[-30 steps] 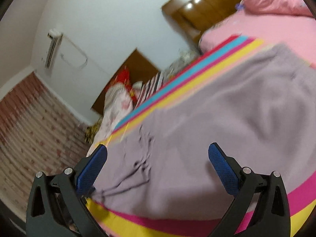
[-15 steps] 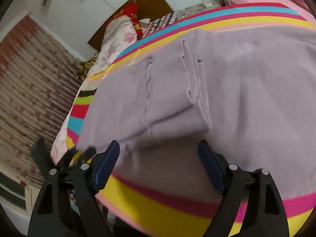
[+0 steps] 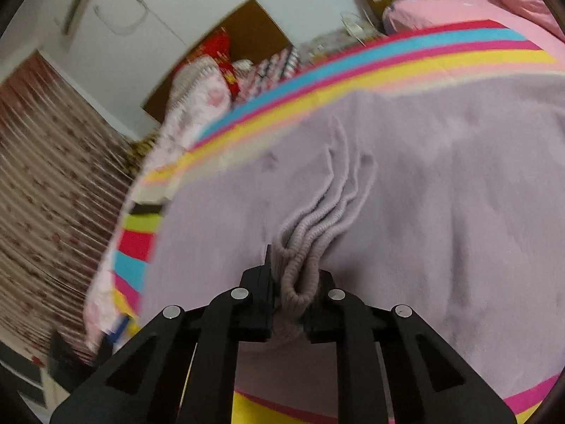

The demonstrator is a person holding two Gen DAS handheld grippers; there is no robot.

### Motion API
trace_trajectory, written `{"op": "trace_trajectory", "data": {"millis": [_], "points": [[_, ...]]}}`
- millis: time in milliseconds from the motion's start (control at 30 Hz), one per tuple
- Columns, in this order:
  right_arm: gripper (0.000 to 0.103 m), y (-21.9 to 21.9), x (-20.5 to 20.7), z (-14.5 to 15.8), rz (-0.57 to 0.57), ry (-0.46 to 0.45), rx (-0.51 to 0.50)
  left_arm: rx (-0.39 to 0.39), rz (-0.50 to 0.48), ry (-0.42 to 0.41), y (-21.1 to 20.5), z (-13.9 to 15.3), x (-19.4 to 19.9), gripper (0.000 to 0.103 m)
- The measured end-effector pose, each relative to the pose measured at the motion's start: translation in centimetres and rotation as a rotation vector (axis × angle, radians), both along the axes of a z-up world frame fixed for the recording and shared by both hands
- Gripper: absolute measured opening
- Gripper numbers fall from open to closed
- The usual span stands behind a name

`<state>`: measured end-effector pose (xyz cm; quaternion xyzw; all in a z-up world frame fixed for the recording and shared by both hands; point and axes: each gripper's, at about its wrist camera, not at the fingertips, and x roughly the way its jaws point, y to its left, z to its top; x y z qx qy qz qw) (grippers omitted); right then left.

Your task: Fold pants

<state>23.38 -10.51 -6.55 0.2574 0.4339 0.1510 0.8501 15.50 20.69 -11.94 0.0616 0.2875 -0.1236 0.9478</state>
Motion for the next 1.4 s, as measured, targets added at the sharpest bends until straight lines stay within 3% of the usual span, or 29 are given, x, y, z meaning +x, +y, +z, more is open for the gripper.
{"op": "trace_trajectory", "data": {"millis": [100, 333, 500, 567, 633, 700, 767, 833, 867, 967, 1100, 1167, 1267, 1300, 1400], "points": [[0.015, 0.9, 1.1, 3.2, 0.032, -0.071, 0.047, 0.024, -0.002, -0.003, -0.2, 0.6, 0.5, 0.101], [0.015, 5.4, 3.2, 11.5, 0.125, -0.236, 0.047, 0.091, -0.001, 0.032, -3.0, 1.0, 3.3, 0.101], [0.014, 6.7, 2.0, 15.2, 0.167, -0.35, 0.048, 0.068, 0.257, 0.098, 0.5, 1.2, 6.5, 0.101], [0.014, 5.0, 1.0, 14.4, 0.148, -0.363, 0.046, -0.042, 0.297, 0.124, 3.8, 1.2, 6.2, 0.102], [0.014, 3.2, 0.2, 11.6, 0.139, -0.312, 0.062, -0.134, 0.304, 0.161, 6.3, 0.8, 6.0, 0.102], [0.014, 1.6, -0.7, 5.7, 0.109, -0.194, 0.023, -0.182, 0.28, 0.208, 7.3, -0.2, 6.0, 0.102], [0.014, 0.1, -1.0, -0.4, 0.072, -0.059, -0.02, -0.113, 0.273, 0.198, 6.2, -0.9, 5.7, 0.102], [0.014, -1.2, -1.2, -4.4, 0.05, 0.036, 0.037, -0.011, 0.273, 0.171, 4.6, -0.8, 5.3, 0.102], [0.014, -1.7, -1.7, -4.7, 0.042, 0.008, 0.066, 0.006, 0.28, 0.172, 4.3, -0.8, 5.3, 0.102], [0.014, -1.2, -1.9, -2.5, 0.067, -0.039, 0.023, -0.074, 0.284, 0.215, 5.4, -1.0, 5.3, 0.102], [0.014, -1.5, -2.9, 0.6, 0.075, -0.135, 0.032, -0.065, 0.289, 0.214, 5.4, -1.0, 5.2, 0.102], [0.014, -1.8, -3.2, -0.2, 0.078, -0.115, 0.026, -0.068, 0.286, 0.213, 5.5, -1.0, 5.3, 0.102], [0.014, -2.2, -2.9, -4.3, 0.052, 0.013, 0.048, -0.053, 0.278, 0.214, 5.3, -1.0, 5.4, 0.102], [0.014, -2.5, -3.2, -4.9, 0.035, 0.007, 0.085, -0.054, 0.276, 0.215, 5.6, -1.0, 5.7, 0.102], [0.014, -2.0, -3.4, -3.6, 0.046, -0.023, 0.042, -0.055, 0.274, 0.215, 5.7, -1.1, 5.8, 0.102]]}}
